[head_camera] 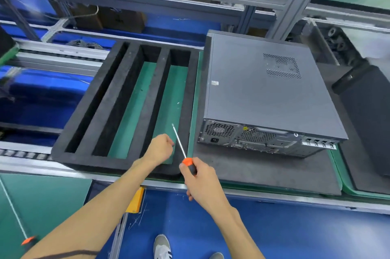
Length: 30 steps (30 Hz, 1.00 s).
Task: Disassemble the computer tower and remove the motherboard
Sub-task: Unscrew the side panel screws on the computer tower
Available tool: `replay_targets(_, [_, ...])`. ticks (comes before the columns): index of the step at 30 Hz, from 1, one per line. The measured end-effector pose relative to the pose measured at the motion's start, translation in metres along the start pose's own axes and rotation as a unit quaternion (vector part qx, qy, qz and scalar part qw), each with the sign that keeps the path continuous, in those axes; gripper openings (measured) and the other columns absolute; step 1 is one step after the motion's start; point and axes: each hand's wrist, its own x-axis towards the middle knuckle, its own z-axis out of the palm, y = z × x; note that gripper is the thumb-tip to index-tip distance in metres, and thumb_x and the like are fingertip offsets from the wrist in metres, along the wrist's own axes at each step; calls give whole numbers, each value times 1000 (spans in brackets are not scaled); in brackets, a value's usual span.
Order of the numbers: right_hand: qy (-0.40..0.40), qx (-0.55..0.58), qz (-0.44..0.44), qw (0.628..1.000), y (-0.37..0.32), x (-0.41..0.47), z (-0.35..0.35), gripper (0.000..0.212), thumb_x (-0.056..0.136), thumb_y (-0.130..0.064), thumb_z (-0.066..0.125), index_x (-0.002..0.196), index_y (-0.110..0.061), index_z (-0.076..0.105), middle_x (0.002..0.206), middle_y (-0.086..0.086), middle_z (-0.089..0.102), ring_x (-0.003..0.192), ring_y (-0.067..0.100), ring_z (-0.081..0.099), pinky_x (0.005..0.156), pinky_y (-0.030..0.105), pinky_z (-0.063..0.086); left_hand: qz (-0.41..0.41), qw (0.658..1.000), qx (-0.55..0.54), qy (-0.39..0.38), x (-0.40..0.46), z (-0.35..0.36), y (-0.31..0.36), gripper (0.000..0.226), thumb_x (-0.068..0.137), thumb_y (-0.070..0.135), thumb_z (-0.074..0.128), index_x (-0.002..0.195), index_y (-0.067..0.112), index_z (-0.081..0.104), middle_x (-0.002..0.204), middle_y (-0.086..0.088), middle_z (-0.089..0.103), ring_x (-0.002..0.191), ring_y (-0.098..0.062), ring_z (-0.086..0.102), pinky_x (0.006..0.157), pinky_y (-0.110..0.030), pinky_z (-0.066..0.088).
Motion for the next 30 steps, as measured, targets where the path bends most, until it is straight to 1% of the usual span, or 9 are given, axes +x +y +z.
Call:
replay_targets(3, [8, -38, 3, 999, 3, 8, 4, 30, 99, -39, 53, 97, -10, 58, 64, 1, 52, 48, 15, 50, 51, 41, 56, 75, 986, 146, 9, 5, 8, -4, 16, 92, 3, 51, 93, 5, 67, 96, -8, 58, 85, -25, 60, 79, -37, 53])
replay_targets(6, [17, -43, 8, 999, 4, 13, 5, 27, 98, -41, 54, 90, -15, 57, 62, 1, 53, 48, 15, 51, 51, 42, 56, 93, 978, 188, 3, 7, 5, 0, 15, 93, 10, 54, 106, 11, 61, 106, -3, 50, 81, -21, 54, 73, -39, 53])
replay_targets(9, [28, -17, 5, 999, 4, 16, 2, 23, 98, -42, 52, 89, -22, 56, 63, 1, 57, 47, 14, 58, 43, 29, 52, 89, 986, 134, 29, 8, -7, 9, 21, 93, 12, 50, 110, 18, 61, 111, 0, 54, 83, -21, 59, 73, -37, 52])
replay_targets(11, [25, 9, 14, 1000, 2, 18, 2, 24, 100, -43, 48, 91, -22, 56, 68, 4, 60, 49, 14, 60, 40, 22, 45, 72, 994, 65, 39, 6, -19, 18, 23, 94, 12, 45, 102, 22, 65, 103, 4, 63, 82, -20, 63, 75, -37, 53])
replay_targets(16, [21, 69, 16, 997, -4, 22, 12, 24, 104, -40, 44, 96, -20, 55, 70, 1, 58, 51, 14, 53, 45, 31, 49, 25, 987, -157, -1, -10, -45, 32, 34, 99, 12, 33, 94, 19, 66, 81, -3, 71, 62, -14, 64, 53, -26, 51])
replay_targets(20, [42, 10, -16, 999, -5, 24, 20, 14, 100, -38, 51, 92, -27, 53, 64, -10, 57, 45, 5, 51, 42, 24, 45, 35, 989, -135, 49, -22, -55, 23, 31, 100, 12, 34, 96, 20, 64, 81, 0, 70, 66, -14, 64, 57, -25, 48])
replay_targets(23, [41, -63, -6, 997, -5, 24, 24, 20, 95, -48, 54, 89, -28, 52, 61, -12, 55, 49, 2, 53, 46, 19, 41, -5, 977, -208, 44, -25, -59, 9, 31, 100, 10, 34, 98, 15, 64, 87, -7, 71, 66, -17, 63, 58, -28, 49])
replay_targets(26, [28, -111, 18, 993, -3, 22, 25, 28, 96, -51, 51, 88, -25, 51, 70, -9, 60, 49, 3, 55, 45, 20, 43, -21, 976, -211, 52, -31, -58, -6, 28, 100, 9, 36, 100, 14, 64, 89, -8, 70, 68, -17, 64, 60, -27, 50])
replay_targets(30, [29, -245, 24, 969, -7, 29, 30, 28, 100, -45, 46, 98, -18, 50, 88, -1, 62, 80, 25, 61, 65, 34, 45, -6, 991, -122, 53, -38, -51, -17, 18, 98, 11, 46, 95, 19, 62, 84, -1, 69, 73, -17, 65, 67, -29, 52])
